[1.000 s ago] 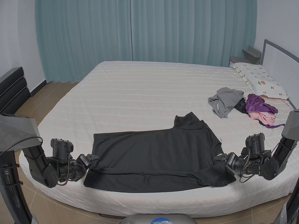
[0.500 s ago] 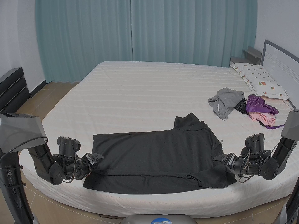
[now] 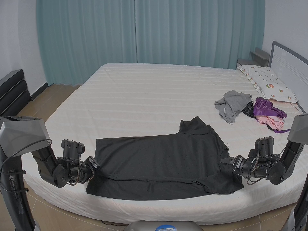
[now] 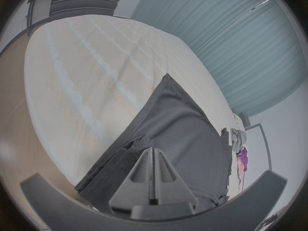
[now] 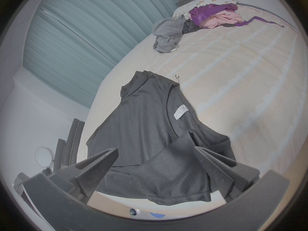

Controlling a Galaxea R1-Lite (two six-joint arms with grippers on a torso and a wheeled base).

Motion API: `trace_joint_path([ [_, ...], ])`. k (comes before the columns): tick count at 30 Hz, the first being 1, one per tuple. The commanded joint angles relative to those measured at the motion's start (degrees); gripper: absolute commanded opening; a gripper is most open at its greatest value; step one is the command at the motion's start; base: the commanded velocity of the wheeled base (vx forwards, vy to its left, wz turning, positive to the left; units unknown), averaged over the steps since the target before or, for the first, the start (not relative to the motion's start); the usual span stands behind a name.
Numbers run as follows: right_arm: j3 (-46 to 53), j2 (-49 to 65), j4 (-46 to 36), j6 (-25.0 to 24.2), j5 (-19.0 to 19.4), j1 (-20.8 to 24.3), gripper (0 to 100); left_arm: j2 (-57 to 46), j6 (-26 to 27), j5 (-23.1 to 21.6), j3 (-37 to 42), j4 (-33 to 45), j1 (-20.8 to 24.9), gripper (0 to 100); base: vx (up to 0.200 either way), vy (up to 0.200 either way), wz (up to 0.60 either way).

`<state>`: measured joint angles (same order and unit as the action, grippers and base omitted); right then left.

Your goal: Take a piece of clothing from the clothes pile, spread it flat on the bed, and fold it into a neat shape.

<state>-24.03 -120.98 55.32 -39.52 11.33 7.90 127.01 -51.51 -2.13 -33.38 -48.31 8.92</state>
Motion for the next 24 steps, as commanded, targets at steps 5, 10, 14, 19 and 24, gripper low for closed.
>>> trace_joint_path([
  [5,-6.12,-6.46,-0.39,6.12,10.74,-5.35,100,-0.01,-0.61,0.29,-0.81,0.06,-1.72,0,0.0,0.0,0.0],
  [10,-8.23,-9.27,-1.0,12.19,11.17,-5.61,100,0.34,-0.79,0.2,-1.08,-0.12,-2.24,0,0.0,0.0,0.0],
  [14,-8.76,-10.24,-1.0,15.26,12.58,-6.41,100,0.43,-1.23,0.2,-1.08,-0.12,-2.51,0,0.0,0.0,0.0],
  [19,-9.02,-11.38,-0.92,17.73,14.34,-7.2,100,0.43,-1.23,0.2,-1.08,-0.03,-2.6,0,0.0,0.0,0.0],
  [24,-10.51,-11.91,-0.48,18.78,14.34,-8.51,100,0.43,-1.23,0.11,-1.08,-0.03,-2.6,0,0.0,0.0,0.0],
])
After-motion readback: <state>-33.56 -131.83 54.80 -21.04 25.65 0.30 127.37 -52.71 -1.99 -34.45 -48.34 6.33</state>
